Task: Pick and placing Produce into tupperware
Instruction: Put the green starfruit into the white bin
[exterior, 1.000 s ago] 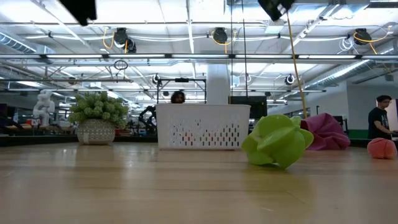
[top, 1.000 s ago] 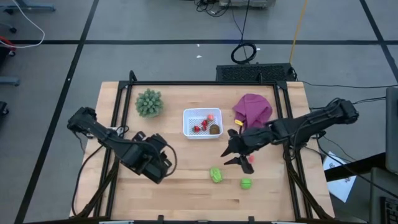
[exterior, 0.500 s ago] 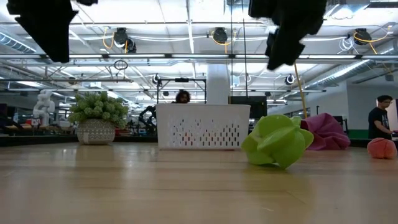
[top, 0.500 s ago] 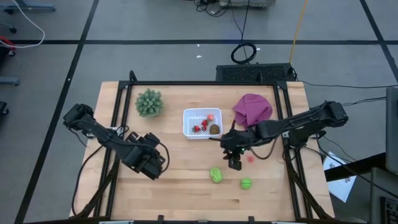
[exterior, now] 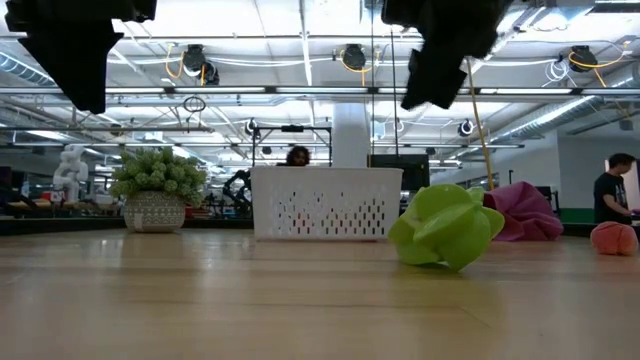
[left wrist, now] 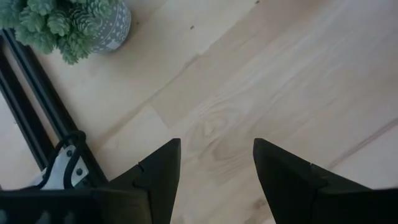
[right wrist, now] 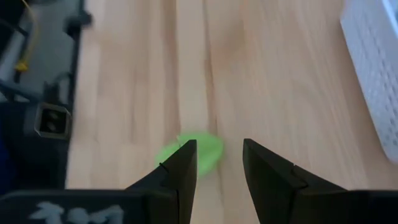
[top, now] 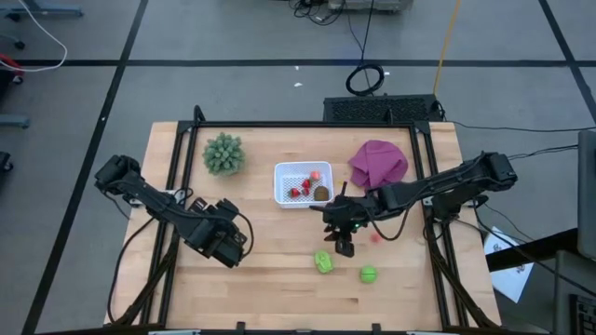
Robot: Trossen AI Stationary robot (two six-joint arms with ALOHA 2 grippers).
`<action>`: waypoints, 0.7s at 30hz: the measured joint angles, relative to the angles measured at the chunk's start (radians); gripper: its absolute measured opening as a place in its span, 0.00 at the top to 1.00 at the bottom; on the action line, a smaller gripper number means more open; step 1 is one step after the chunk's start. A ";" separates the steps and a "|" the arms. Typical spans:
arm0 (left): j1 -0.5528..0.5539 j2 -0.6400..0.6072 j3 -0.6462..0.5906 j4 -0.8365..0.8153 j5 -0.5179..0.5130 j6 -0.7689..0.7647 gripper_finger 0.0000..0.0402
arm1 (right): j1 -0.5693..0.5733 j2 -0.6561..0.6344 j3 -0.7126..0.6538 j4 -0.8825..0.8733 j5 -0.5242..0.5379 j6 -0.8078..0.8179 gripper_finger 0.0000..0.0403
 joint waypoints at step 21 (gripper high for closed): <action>-0.228 -0.342 -0.205 0.196 0.026 -0.007 0.48 | 0.128 0.038 0.252 -0.053 0.195 -0.060 0.71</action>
